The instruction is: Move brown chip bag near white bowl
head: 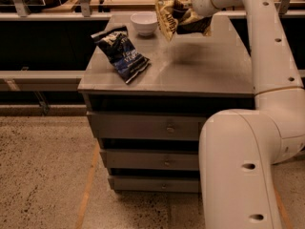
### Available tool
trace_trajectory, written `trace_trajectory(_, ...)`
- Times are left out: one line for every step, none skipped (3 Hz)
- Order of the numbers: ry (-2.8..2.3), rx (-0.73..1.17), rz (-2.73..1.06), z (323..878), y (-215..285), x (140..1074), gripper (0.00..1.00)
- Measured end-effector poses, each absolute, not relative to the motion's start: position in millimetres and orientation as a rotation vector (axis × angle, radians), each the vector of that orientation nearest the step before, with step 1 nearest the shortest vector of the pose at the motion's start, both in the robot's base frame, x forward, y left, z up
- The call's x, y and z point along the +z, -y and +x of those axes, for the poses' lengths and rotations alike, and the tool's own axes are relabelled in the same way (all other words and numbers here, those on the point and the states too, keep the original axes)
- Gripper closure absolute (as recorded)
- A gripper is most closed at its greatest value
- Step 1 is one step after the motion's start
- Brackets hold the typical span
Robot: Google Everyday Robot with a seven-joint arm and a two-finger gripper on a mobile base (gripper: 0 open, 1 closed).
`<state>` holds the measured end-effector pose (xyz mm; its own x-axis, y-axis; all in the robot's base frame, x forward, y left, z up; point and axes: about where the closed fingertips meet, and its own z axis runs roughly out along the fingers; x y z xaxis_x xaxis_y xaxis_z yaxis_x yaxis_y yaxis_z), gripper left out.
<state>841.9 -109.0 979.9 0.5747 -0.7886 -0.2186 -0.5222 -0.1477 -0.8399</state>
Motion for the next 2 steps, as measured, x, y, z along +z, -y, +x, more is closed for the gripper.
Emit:
trace_trajectory(-1.173, -0.337, -1.764, 859.0, 110.0, 969.0, 0.2)
trace_trajectory(-1.22, -0.324, -1.752, 863.8, 108.7, 961.2, 0.01)
